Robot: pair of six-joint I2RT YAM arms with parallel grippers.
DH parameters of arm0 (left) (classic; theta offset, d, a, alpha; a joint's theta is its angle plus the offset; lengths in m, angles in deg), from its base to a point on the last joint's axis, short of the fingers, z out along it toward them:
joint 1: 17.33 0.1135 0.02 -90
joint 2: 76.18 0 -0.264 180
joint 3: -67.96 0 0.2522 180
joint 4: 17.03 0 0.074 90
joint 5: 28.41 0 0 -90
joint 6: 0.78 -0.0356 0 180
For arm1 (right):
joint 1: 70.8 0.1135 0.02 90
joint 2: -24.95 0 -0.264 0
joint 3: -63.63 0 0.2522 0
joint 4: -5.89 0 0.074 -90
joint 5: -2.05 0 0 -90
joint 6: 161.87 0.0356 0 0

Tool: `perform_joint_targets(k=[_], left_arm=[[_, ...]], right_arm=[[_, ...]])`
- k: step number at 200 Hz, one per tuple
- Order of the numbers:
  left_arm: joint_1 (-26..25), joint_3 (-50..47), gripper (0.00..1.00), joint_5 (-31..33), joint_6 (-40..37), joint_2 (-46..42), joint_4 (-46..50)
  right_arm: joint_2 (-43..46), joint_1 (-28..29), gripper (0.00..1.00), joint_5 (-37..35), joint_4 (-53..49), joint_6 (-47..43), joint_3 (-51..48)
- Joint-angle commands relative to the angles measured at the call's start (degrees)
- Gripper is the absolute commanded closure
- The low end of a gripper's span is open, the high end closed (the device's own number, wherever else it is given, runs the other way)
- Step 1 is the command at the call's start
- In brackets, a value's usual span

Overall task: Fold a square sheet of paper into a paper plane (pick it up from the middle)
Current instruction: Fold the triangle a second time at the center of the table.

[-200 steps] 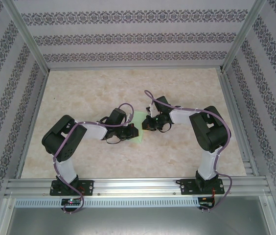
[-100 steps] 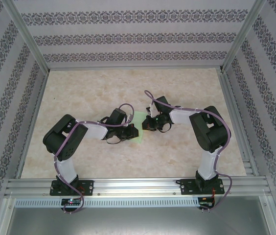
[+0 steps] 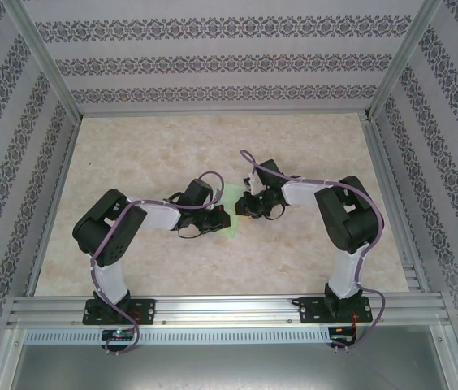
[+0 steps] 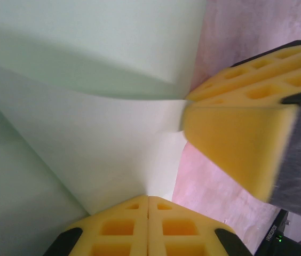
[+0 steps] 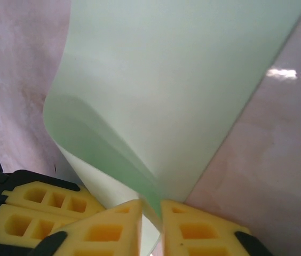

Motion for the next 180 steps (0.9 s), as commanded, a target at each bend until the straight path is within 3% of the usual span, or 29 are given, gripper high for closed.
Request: perform_joint_targets(k=[1,38,119,180], left_arm=[[-1.17,0.60,0.94,4.16,0.27,1.71,6.48],[-1.45,1.33,0.95,7.04,0.95,1.66,10.05],[-1.53,1.98,0.96,7.60,1.57,1.89,11.11],[-1.45,3.11,0.94,6.32,-0.33,-2.46,8.53]], right_arm=[[4.68,-0.59,0.79,-2.98,-1.20,0.18,0.18],[6.17,0.19,0.81,-3.02,-1.39,-0.68,-0.58],[-0.94,2.92,0.90,-0.64,-1.61,-1.28,2.43],[-3.72,2.83,0.91,-8.16,-7.81,-4.53,3.25]])
